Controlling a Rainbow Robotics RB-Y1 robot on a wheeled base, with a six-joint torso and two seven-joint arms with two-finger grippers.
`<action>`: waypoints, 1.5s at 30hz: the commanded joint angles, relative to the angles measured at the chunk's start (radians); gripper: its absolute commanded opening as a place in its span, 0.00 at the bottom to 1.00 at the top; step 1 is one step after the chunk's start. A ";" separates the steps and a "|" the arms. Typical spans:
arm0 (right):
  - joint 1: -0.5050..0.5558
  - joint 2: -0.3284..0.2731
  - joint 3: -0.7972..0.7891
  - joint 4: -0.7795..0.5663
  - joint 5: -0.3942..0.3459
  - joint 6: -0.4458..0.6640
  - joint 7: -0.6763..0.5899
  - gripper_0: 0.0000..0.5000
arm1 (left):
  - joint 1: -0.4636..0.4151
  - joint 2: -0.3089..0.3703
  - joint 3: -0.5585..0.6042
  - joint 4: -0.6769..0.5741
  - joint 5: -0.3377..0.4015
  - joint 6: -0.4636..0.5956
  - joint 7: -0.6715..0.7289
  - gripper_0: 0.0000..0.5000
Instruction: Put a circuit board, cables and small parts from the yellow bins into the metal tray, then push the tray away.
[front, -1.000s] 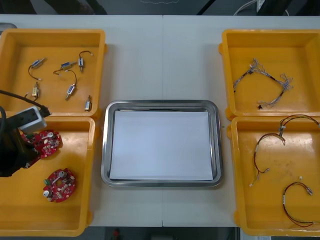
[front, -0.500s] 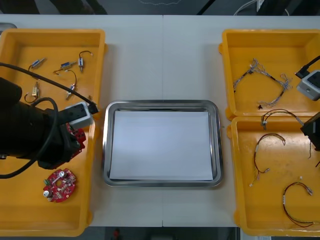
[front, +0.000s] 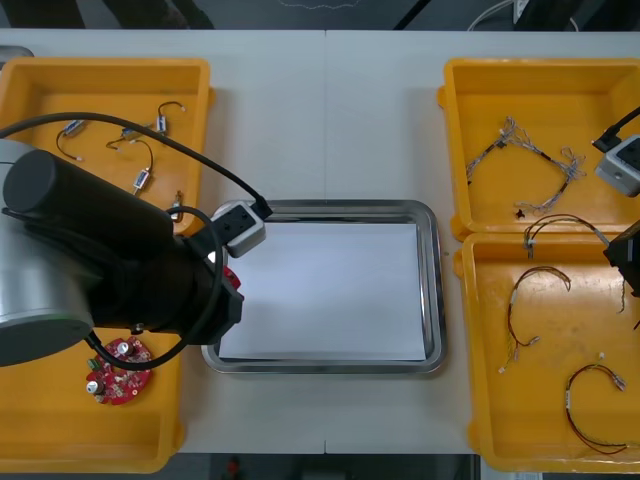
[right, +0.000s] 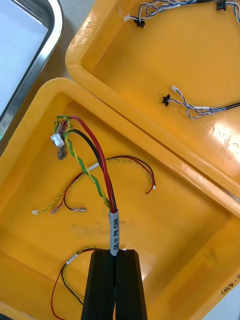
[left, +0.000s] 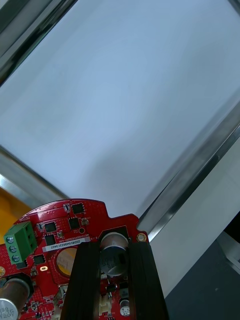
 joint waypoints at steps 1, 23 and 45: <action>-0.025 -0.042 0.017 0.001 0.007 0.003 0.041 0.00 | -0.080 -0.069 -0.084 0.014 -0.064 0.008 0.051 0.00; -0.025 -0.042 0.017 -0.011 -0.009 0.003 0.050 0.00 | -0.113 -0.187 -0.228 0.229 -0.184 -0.026 0.441 0.00; -0.151 -0.042 0.158 -0.112 -0.064 0.003 0.047 0.00 | -0.110 -0.190 -0.345 0.332 -0.274 -0.145 0.458 0.00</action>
